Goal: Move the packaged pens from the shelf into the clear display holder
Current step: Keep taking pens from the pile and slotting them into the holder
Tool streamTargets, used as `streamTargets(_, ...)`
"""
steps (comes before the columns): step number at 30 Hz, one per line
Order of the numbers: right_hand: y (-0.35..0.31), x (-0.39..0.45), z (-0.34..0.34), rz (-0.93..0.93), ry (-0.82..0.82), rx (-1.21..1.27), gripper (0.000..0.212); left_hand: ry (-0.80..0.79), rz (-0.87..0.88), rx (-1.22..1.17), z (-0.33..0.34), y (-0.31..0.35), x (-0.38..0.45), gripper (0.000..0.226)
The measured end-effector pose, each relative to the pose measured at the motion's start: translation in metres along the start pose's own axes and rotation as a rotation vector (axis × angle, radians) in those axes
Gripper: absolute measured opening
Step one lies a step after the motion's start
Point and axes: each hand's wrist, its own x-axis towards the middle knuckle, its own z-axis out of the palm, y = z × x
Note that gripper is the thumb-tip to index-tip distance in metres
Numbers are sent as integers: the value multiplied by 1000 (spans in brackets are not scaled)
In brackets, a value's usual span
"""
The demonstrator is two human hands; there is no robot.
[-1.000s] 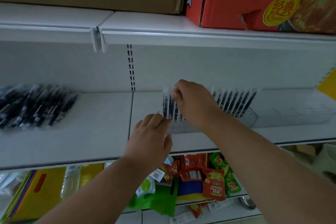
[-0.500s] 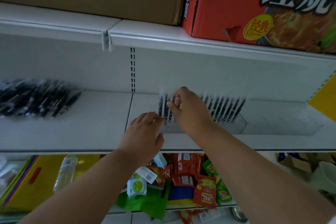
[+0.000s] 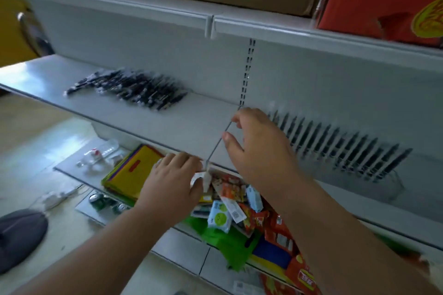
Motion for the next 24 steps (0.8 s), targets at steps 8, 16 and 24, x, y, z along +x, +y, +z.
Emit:
streamTargets(8, -84, 25, 33, -123, -103, -57, 34, -5, -181, 67, -29, -85, -47, 41)
streamTargets(16, -179, 72, 108, 5, -61, -6, 31, 0, -164, 97, -77, -198, -35, 45)
streamTargets(24, -225, 122, 149, 112, -61, -60, 31, -57, -108, 59, -91, -275, -2, 48)
